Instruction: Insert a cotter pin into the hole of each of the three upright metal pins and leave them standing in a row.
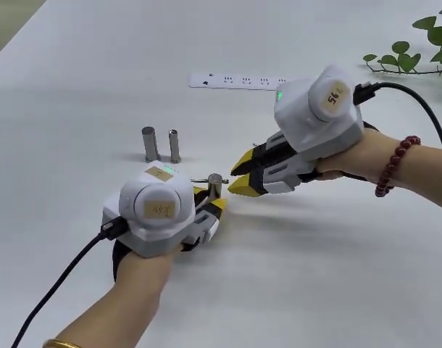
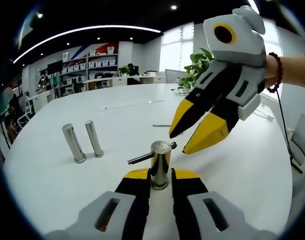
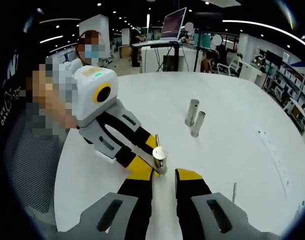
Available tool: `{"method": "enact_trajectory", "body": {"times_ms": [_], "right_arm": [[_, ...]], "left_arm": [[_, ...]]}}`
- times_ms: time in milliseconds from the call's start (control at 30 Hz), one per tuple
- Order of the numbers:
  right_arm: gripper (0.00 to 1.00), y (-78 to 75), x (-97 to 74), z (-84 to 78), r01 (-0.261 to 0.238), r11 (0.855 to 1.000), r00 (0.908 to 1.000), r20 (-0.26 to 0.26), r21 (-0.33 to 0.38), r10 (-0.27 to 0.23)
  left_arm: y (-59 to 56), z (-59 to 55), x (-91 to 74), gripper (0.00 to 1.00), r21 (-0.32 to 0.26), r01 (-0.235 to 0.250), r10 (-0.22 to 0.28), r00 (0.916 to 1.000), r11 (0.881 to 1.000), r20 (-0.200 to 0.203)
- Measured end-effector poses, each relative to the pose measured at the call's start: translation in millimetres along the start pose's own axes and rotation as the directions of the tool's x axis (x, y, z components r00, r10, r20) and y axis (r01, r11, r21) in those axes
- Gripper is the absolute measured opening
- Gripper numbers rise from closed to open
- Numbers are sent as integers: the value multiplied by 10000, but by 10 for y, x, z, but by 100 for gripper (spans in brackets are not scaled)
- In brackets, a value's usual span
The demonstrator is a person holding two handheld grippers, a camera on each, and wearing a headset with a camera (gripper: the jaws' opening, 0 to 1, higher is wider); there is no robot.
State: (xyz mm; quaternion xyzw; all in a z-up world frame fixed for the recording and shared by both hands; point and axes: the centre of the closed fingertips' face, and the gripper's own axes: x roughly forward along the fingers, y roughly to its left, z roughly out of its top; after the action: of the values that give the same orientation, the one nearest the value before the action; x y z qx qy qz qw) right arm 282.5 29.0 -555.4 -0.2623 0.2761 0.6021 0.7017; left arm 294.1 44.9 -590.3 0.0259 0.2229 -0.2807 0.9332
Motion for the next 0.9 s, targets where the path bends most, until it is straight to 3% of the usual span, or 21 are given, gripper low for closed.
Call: {"method": "enact_trajectory", "body": {"times_ms": [333,900], "right_arm": [[17,-7,-46,-51,246,9953,9996,134,933,-259],[11,-108,-71,-151,869,9794,9960,68,1822,-896]], "left_arm": [[24,-17,11,10,92,-212,213,9997,9997,-86],[9,-12,26,9,579,38,-31,9999,9983,-123]]}}
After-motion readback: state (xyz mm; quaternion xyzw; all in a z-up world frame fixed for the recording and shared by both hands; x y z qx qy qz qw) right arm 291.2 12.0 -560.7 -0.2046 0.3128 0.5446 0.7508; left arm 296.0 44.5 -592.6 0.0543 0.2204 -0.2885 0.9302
